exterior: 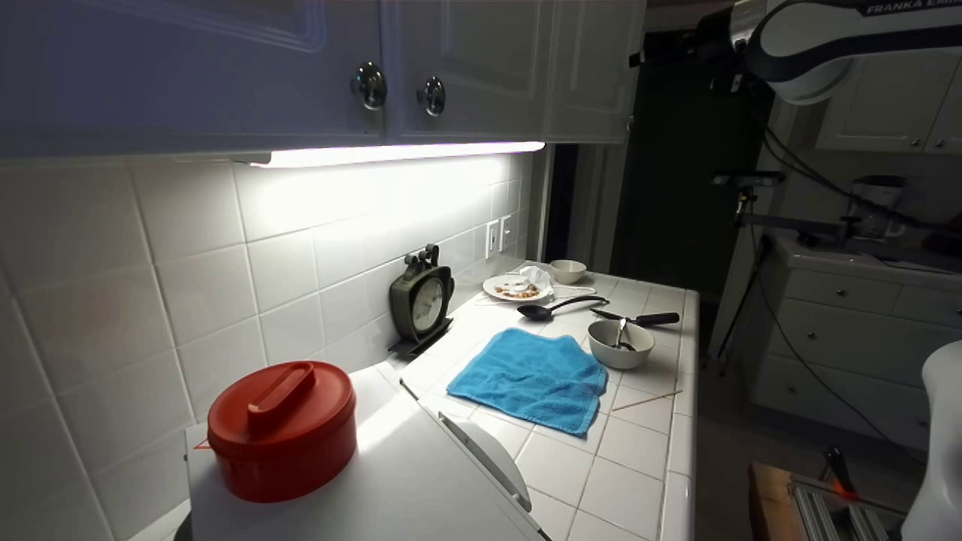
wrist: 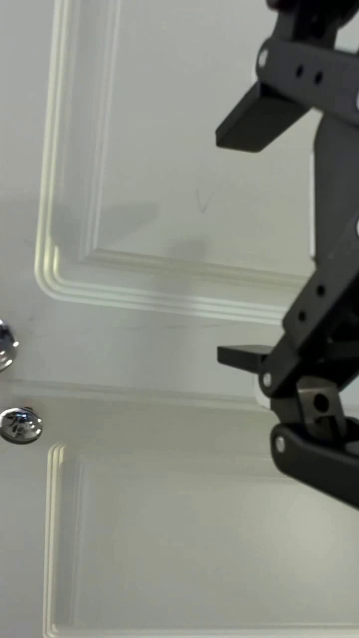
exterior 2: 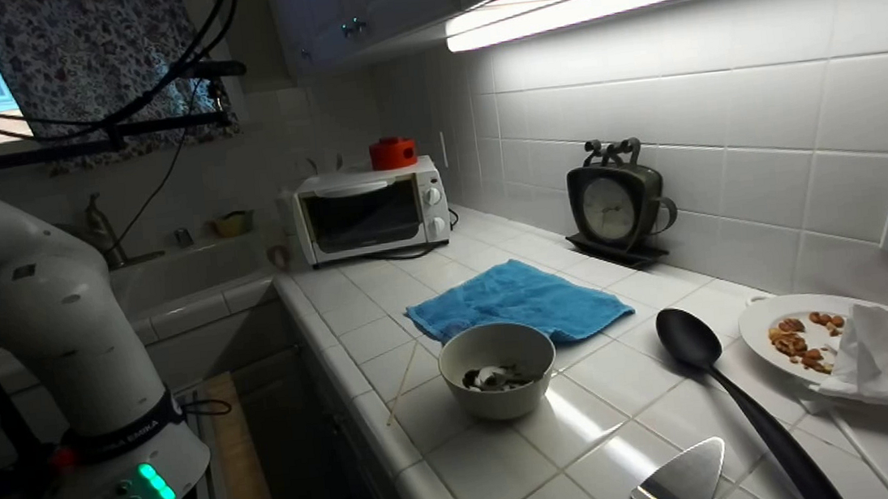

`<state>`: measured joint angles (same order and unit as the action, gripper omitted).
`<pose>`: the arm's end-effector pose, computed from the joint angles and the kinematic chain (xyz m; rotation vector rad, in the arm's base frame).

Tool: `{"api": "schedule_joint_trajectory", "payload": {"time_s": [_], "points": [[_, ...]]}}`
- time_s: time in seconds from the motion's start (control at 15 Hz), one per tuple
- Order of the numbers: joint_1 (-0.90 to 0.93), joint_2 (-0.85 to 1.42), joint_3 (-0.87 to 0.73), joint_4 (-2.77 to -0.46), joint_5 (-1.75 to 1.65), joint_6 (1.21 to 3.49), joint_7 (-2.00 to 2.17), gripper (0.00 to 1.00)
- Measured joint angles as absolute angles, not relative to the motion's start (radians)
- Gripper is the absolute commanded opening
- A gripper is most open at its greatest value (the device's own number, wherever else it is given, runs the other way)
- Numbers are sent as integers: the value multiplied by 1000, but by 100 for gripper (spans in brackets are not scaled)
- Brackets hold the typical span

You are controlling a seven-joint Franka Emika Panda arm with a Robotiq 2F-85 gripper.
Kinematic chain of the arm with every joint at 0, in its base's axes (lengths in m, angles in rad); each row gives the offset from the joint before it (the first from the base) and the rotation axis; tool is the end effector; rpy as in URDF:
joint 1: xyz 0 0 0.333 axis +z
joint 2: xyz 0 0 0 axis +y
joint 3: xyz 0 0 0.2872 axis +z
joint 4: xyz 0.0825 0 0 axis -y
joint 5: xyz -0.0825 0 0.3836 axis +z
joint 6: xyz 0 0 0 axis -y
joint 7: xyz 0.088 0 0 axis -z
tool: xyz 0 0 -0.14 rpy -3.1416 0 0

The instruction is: Close the open upper cabinet door.

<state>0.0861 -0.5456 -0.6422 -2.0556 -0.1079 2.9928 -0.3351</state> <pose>0.3742 -0.3378 0.7395 2.1400 -0.3432 1.7435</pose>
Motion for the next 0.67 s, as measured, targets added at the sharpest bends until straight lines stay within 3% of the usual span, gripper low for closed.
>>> {"api": "schedule_joint_trajectory", "payload": {"time_s": [0.33,0.67], "points": [[135,-544,-692,-2036,-105,2974,-366,100],[-17,-551,-531,-2039,-115,2797,-364,100]]}}
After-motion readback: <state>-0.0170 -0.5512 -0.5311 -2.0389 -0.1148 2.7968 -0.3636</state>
